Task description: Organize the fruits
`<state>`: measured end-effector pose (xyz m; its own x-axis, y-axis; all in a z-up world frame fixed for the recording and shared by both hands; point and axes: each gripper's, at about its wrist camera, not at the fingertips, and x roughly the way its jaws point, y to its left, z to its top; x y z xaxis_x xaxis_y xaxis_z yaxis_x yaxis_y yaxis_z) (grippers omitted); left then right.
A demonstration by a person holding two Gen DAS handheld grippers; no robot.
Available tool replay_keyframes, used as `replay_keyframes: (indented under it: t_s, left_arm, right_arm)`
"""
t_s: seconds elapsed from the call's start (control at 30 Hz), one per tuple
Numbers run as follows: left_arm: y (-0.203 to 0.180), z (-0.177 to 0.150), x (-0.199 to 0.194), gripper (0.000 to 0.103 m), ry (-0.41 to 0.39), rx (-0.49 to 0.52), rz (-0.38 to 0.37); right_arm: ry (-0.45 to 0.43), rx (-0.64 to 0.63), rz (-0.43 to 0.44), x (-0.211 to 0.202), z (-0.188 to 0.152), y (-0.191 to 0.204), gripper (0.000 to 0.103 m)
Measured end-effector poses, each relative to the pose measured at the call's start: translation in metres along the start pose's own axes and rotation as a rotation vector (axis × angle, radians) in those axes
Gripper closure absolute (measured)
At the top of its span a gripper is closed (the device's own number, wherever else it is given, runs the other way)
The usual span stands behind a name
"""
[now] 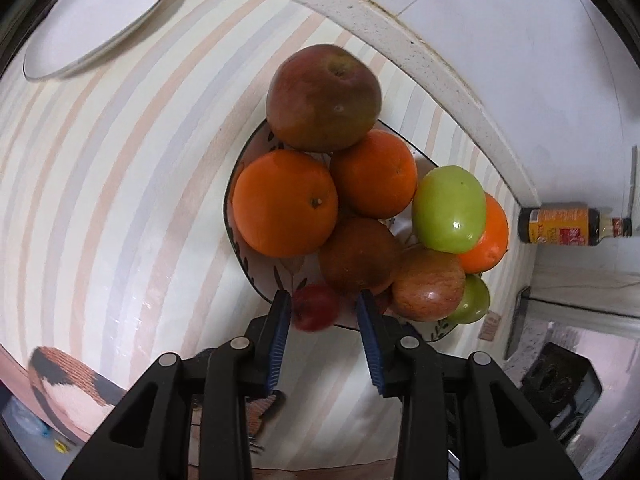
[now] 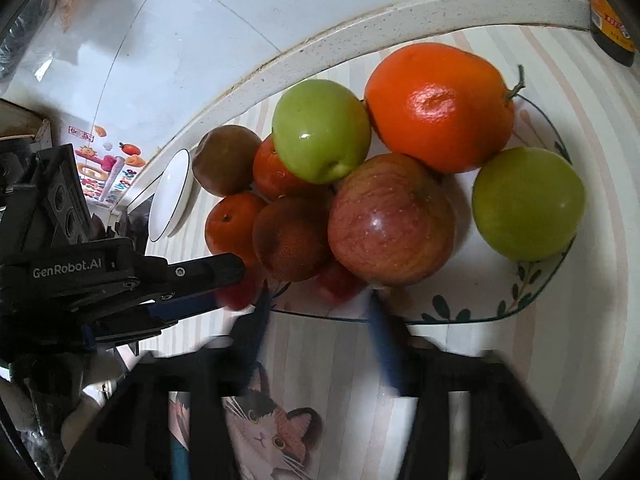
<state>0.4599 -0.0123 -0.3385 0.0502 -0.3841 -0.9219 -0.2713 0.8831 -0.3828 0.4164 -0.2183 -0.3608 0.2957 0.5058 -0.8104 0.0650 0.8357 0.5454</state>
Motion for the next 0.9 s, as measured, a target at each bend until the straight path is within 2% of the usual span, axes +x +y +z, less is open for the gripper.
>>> replay_keyframes:
  t_s: [0.03, 0.1, 0.17, 0.2, 0.3, 0.37, 0.43, 0.53, 0.67, 0.9]
  left_arm:
    - [-0.001, -0.001, -0.003, 0.059, -0.006, 0.018, 0.014]
    - [-0.001, -0.001, -0.007, 0.034, -0.015, 0.045, 0.035]
    - [-0.004, -0.003, -0.014, 0.018, -0.035, 0.085, 0.060]
    - [-0.005, -0.005, -0.019, 0.014, -0.050, 0.107, 0.086]
    - [-0.011, -0.016, -0.034, 0.013, -0.114, 0.194, 0.183]
    - [-0.014, -0.028, -0.047, 0.006, -0.171, 0.260, 0.264]
    - [-0.013, -0.040, -0.057, 0.005, -0.214, 0.306, 0.318]
    - [-0.014, -0.062, -0.072, 0.005, -0.274, 0.363, 0.374]
    - [-0.017, -0.085, -0.091, 0.005, -0.318, 0.398, 0.361]
    - [-0.028, -0.136, -0.139, 0.005, -0.408, 0.457, 0.316]
  right_arm:
    - [-0.001, 0.004, -0.003, -0.003, -0.001, 0.000, 0.036]
    - [-0.006, 0.014, -0.014, -0.009, -0.002, 0.000, 0.033]
    - [-0.013, 0.027, -0.048, -0.020, -0.005, -0.001, 0.020]
    - [-0.018, 0.029, -0.083, -0.027, -0.007, -0.001, 0.017]
    - [-0.037, 0.008, -0.201, -0.048, -0.011, 0.001, 0.010]
    - [-0.047, -0.011, -0.270, -0.061, -0.015, 0.003, 0.008]
    - [-0.067, -0.037, -0.344, -0.075, -0.019, 0.009, 0.008]
    - [-0.103, -0.063, -0.407, -0.098, -0.029, 0.017, 0.006]
    - [-0.162, -0.085, -0.455, -0.125, -0.047, 0.035, 0.006]
    - [-0.264, -0.108, -0.456, -0.185, -0.085, 0.073, 0.006]
